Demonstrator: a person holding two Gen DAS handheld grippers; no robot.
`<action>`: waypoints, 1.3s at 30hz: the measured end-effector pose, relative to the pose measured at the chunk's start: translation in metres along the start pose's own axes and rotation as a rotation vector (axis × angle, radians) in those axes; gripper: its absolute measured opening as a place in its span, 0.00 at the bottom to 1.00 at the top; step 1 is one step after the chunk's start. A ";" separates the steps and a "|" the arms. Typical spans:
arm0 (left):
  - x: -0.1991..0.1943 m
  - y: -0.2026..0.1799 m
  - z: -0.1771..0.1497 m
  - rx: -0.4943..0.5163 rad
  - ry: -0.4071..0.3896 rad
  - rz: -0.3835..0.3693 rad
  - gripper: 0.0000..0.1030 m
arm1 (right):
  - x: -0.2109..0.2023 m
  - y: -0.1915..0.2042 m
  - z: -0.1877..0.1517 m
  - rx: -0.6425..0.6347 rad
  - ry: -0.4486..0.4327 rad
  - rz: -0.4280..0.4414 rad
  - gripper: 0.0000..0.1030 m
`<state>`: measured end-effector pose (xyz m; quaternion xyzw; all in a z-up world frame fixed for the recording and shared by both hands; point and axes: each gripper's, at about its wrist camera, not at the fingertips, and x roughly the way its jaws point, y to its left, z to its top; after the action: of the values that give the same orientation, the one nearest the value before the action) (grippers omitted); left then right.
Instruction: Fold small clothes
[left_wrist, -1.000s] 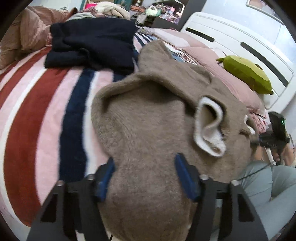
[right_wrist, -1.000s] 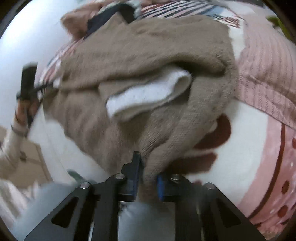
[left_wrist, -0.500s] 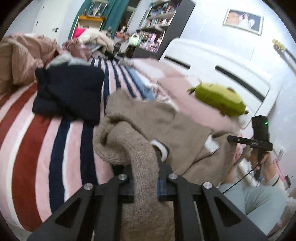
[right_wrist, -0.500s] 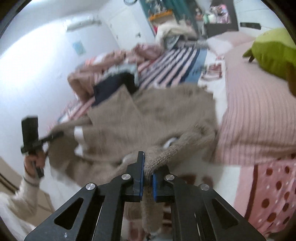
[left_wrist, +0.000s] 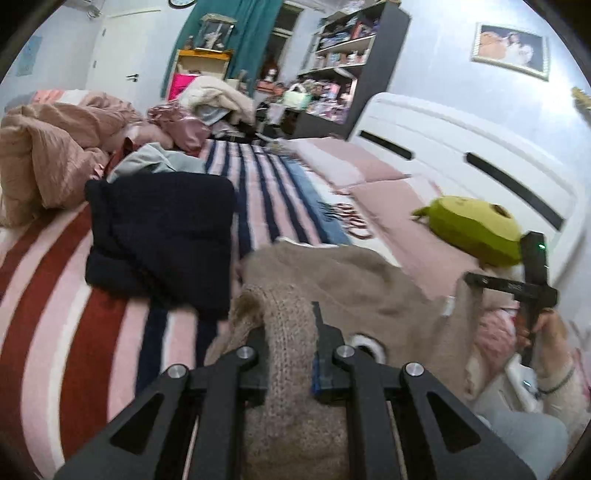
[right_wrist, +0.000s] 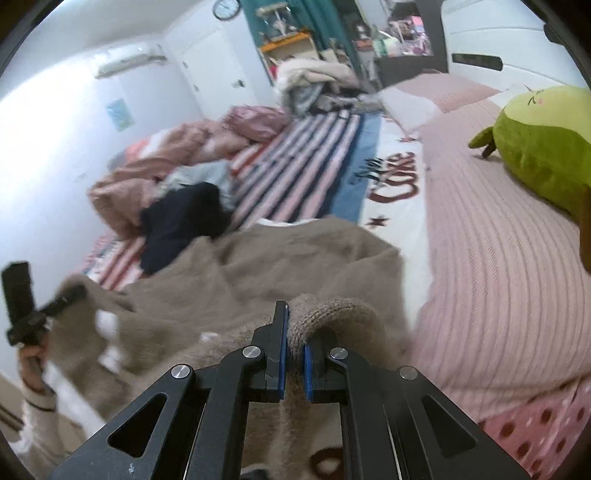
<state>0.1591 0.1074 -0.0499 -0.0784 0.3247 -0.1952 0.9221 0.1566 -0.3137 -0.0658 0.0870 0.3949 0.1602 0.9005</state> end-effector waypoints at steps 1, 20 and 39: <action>0.017 0.005 0.009 -0.003 0.016 0.023 0.10 | 0.007 -0.005 0.003 0.006 0.009 -0.009 0.01; 0.171 0.061 0.029 -0.071 0.184 0.038 0.63 | 0.119 -0.073 0.021 -0.019 0.212 -0.142 0.11; 0.098 0.034 0.010 0.013 0.155 -0.022 0.79 | 0.088 0.101 -0.080 -0.561 0.235 -0.046 0.80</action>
<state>0.2462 0.0984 -0.1067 -0.0604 0.3928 -0.2127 0.8926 0.1313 -0.1855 -0.1513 -0.1933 0.4384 0.2516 0.8409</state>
